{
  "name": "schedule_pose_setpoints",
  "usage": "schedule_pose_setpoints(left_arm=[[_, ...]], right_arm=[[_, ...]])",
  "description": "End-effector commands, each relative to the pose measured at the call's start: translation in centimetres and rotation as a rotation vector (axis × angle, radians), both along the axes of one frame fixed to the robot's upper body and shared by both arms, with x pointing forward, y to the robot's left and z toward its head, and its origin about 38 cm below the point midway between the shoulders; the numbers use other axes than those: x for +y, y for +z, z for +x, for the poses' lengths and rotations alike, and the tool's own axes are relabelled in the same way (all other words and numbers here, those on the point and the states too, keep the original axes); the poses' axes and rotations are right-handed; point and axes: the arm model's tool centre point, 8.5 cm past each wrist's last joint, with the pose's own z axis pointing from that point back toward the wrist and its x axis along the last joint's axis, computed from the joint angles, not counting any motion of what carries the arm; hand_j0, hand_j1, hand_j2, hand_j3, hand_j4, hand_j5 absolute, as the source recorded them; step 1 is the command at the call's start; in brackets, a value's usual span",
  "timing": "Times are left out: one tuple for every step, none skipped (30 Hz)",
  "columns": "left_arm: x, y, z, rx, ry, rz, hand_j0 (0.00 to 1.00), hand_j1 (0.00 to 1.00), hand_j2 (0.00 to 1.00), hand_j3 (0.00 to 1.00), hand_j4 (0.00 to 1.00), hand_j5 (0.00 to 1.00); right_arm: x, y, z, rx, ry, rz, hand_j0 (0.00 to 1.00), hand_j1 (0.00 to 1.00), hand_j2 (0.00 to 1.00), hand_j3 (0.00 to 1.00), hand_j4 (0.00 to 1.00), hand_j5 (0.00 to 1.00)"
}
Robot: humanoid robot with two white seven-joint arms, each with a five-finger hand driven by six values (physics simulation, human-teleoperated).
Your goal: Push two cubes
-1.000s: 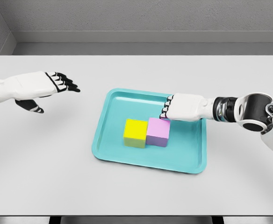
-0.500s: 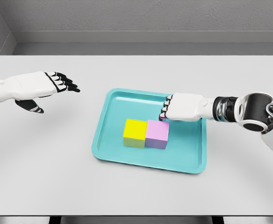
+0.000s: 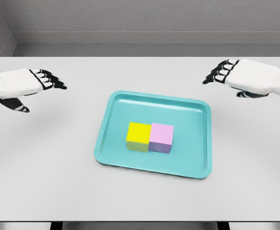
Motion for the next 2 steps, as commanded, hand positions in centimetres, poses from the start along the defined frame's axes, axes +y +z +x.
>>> schedule_pose_setpoints(left_arm=[[0.77,0.61,0.13,-0.011,0.023,-0.005,1.0,1.0,1.0,1.0,1.0,1.0],[0.73,0.63,0.12,-0.012,0.021,-0.005,1.0,1.0,1.0,1.0,1.0,1.0]], right_arm=[[-0.4,0.57,-0.07,-0.006,-0.006,0.011,0.99,0.99,0.99,0.99,0.99,0.99],[-0.3,0.37,-0.13,-0.002,-0.005,0.012,0.99,0.99,0.99,0.99,0.99,0.99]])
